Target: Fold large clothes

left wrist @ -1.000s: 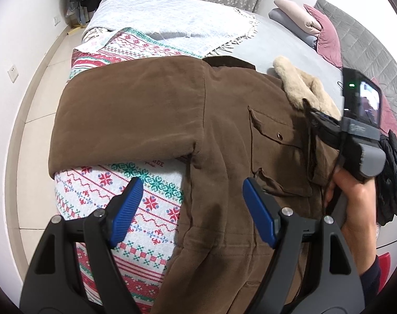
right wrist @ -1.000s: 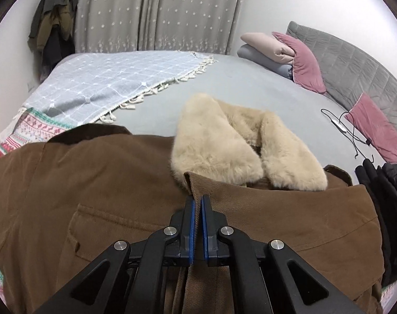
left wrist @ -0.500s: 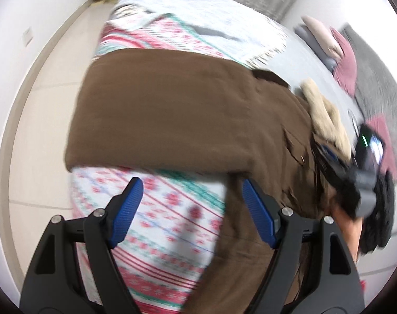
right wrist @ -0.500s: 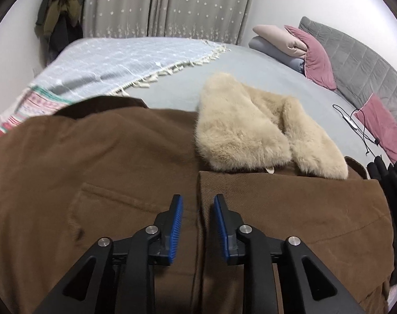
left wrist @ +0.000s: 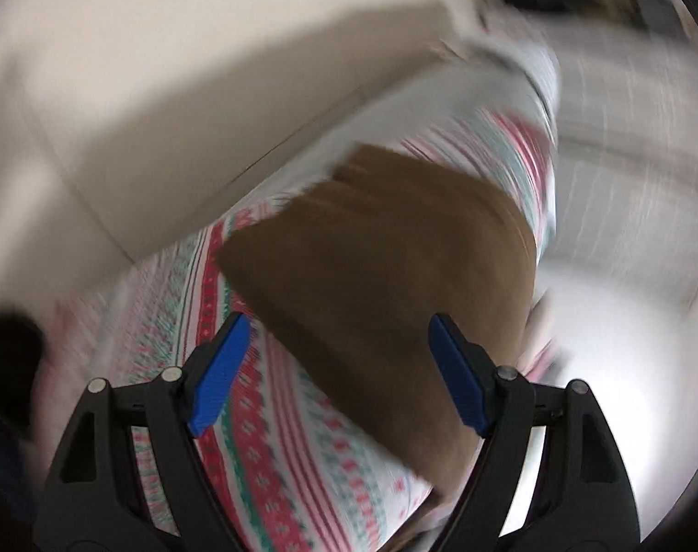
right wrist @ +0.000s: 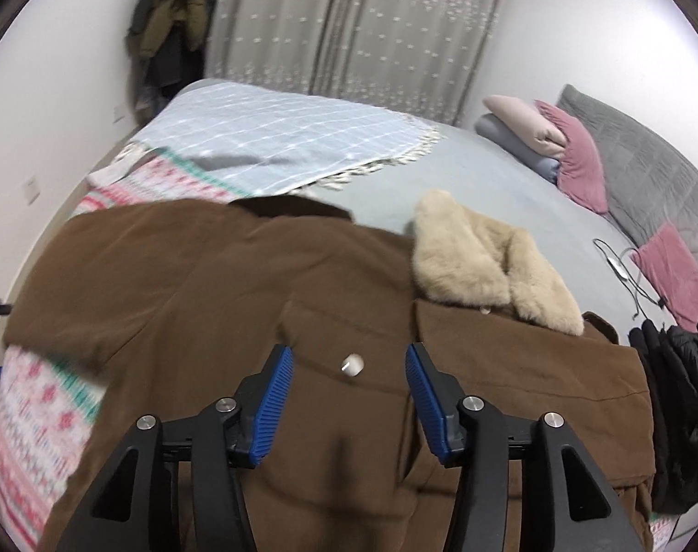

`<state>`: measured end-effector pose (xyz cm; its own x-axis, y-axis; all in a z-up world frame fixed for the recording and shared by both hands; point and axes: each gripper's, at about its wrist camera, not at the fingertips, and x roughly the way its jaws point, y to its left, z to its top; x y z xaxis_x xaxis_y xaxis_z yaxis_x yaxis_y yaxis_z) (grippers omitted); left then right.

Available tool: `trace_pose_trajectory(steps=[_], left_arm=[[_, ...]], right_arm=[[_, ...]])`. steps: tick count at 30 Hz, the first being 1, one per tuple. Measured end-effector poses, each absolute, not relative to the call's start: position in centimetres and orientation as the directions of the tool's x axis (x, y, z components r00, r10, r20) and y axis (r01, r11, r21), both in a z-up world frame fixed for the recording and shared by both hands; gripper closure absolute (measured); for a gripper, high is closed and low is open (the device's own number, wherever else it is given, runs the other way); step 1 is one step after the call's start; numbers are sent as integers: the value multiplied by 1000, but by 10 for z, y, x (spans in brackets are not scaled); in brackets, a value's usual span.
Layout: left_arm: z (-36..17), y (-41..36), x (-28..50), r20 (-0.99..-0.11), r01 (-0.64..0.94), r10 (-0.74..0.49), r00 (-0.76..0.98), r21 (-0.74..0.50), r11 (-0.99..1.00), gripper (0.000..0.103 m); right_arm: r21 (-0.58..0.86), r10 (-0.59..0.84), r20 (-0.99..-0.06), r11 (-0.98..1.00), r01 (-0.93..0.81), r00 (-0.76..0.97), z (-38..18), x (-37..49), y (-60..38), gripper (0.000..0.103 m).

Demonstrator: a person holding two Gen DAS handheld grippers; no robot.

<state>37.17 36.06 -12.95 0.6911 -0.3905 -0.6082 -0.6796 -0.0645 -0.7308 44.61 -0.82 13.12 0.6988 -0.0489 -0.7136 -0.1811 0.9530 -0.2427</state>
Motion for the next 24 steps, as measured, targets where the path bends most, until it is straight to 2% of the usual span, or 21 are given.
trace_pose_trajectory(steps=[4,14,17,19,20,21,22,24], left_arm=[[-148,351,369,-596,-669,-385,704,-739,-79,23],[-178,345,367,-438,-536,-333,835,-782,-318,23],[-176,349,371,-408,-497,-301,862,-798,-341,40],[-170,357,372,-391,-467,-269,880,-816,-341,62],[-169,360,373,-387,-459,-262,884,-824,-333,69],[-167,365,374,-384,-453,-257,887,-832,-321,85],[-165,369,375,-378,-445,-250,891,-838,-316,91],[-157,377,371,-369,-425,-221,903,-847,-320,93]], right_arm=[[-267,-33,-735,932,-244,677,127,423,-2,46],[-251,-4,-763,924,-290,647,128,367,-38,46],[-256,1,-757,919,-298,653,135,352,-46,46],[-239,20,-757,922,-306,653,141,346,-56,46],[-229,28,-759,924,-307,650,143,344,-61,46],[-220,30,-761,928,-300,648,145,343,-65,46],[-204,32,-763,936,-286,646,146,344,-72,46],[-178,32,-773,948,-265,634,147,346,-86,46]])
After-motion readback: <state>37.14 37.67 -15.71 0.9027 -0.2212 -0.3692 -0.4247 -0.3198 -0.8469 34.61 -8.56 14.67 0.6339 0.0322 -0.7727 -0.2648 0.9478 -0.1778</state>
